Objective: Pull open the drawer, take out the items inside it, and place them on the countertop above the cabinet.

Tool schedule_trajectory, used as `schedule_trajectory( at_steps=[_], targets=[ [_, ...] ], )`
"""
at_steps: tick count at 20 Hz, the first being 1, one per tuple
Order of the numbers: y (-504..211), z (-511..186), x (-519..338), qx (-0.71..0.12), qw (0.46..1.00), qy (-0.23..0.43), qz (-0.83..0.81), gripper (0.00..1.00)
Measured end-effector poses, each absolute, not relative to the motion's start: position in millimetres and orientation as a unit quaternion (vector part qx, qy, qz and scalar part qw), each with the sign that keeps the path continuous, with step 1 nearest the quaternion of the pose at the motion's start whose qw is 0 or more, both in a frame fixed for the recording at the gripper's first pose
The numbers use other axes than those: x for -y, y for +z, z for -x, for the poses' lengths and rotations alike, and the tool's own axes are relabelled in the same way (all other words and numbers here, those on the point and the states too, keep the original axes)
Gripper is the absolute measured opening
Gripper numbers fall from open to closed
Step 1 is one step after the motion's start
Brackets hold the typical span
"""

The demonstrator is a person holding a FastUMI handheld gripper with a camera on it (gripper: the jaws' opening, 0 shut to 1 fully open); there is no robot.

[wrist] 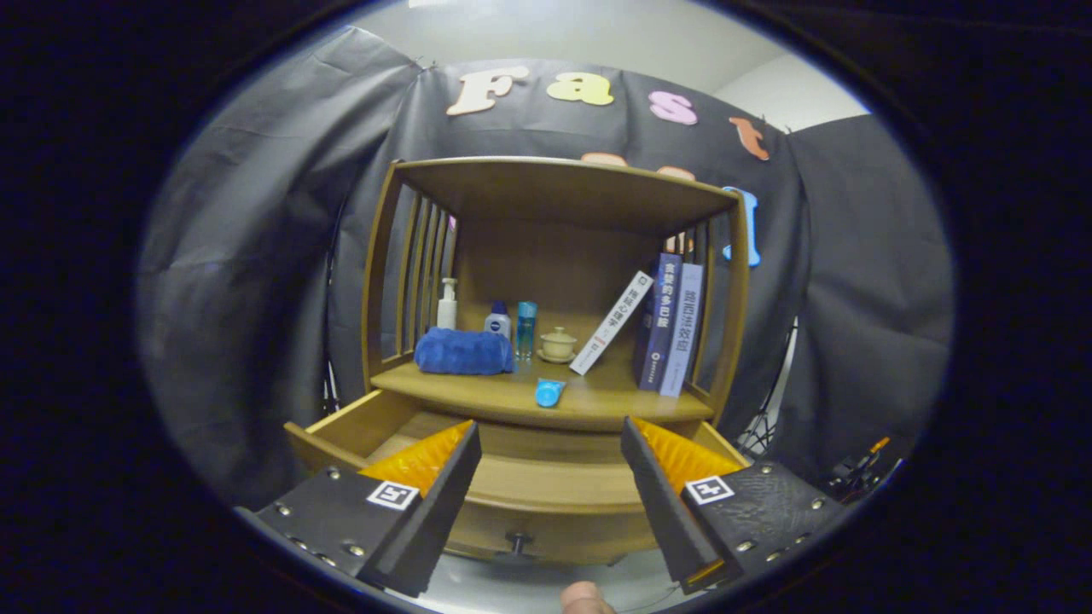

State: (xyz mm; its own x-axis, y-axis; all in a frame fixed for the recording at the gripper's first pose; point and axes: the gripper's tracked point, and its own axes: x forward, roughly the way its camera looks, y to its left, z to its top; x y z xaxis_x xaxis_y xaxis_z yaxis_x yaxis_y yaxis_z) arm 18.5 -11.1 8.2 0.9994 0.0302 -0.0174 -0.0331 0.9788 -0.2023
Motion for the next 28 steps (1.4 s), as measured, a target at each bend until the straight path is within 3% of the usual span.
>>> schedule_trajectory(
  at_steps=[13,28],
  targets=[
    [-94.9,2.4,75.4,-0.052,0.998,-0.026,0.011,0.99],
    [-105.1,-51.9,63.2,-0.037,0.999,-0.003,0.012,0.99]
  ],
)
